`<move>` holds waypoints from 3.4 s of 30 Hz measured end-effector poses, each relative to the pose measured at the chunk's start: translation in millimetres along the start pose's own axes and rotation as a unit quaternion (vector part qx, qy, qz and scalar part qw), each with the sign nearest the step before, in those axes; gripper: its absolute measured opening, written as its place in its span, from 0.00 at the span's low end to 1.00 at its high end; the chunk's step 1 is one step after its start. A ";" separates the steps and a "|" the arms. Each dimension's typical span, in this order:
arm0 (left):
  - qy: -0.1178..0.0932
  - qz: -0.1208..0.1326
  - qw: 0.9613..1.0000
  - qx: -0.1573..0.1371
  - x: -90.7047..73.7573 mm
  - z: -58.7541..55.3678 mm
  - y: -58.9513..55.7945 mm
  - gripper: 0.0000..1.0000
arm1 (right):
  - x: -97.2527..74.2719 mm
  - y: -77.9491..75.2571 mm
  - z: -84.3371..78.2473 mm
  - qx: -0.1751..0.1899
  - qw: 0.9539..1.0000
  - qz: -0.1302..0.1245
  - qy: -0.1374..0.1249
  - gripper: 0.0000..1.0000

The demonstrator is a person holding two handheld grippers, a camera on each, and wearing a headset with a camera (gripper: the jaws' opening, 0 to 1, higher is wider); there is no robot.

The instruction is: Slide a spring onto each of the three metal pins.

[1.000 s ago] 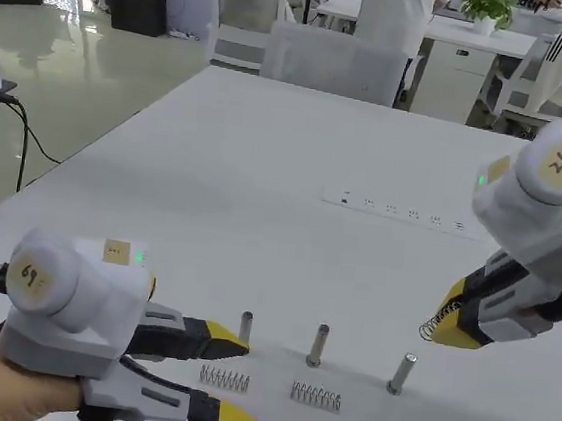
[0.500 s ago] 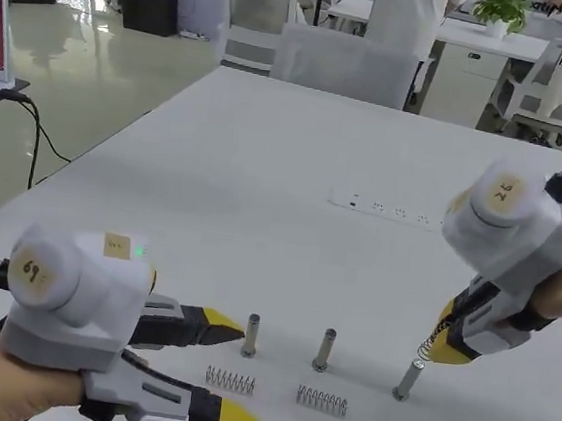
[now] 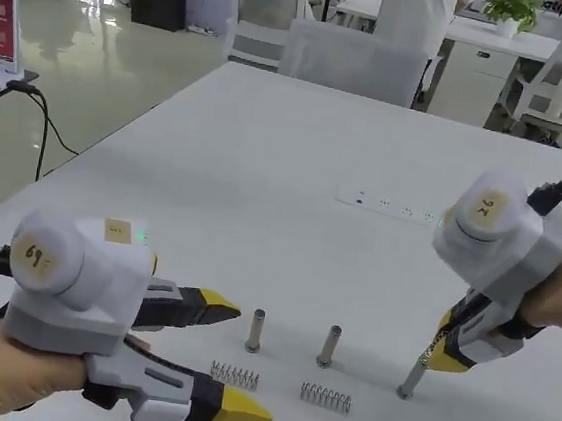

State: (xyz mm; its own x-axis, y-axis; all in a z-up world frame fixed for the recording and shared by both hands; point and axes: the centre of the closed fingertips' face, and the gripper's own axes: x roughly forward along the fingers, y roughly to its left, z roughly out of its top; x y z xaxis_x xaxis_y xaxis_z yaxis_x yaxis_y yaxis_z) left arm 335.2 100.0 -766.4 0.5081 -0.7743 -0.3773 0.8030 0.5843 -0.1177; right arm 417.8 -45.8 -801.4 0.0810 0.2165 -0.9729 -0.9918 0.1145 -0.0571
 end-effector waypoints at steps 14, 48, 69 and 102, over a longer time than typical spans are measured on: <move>0.003 -0.001 1.000 0.000 0.3 -0.9 -0.3 0.62 | 31.1 -3.5 -4.1 0.006 1.000 0.009 0.026 0.09; 0.009 -0.005 1.000 0.001 3.0 -2.8 -0.8 0.61 | 19.8 2.9 14.7 -0.027 0.999 -0.018 -0.005 0.20; 0.010 -0.014 1.000 0.004 3.7 -2.9 -5.8 0.58 | 71.9 54.7 49.6 -0.059 0.997 0.051 -0.028 0.13; 0.005 -0.038 0.999 0.028 9.5 1.8 -18.8 0.42 | 10.0 87.0 75.8 -0.111 0.989 0.078 -0.053 0.08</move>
State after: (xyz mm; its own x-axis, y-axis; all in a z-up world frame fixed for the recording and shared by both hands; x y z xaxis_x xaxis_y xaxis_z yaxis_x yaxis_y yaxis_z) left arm 325.4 81.2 -766.1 0.4417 -0.8136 -0.3780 0.8557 0.5087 -0.0951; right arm 339.8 39.9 -799.1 -0.0762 0.3166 -0.9455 -0.9894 -0.1414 0.0324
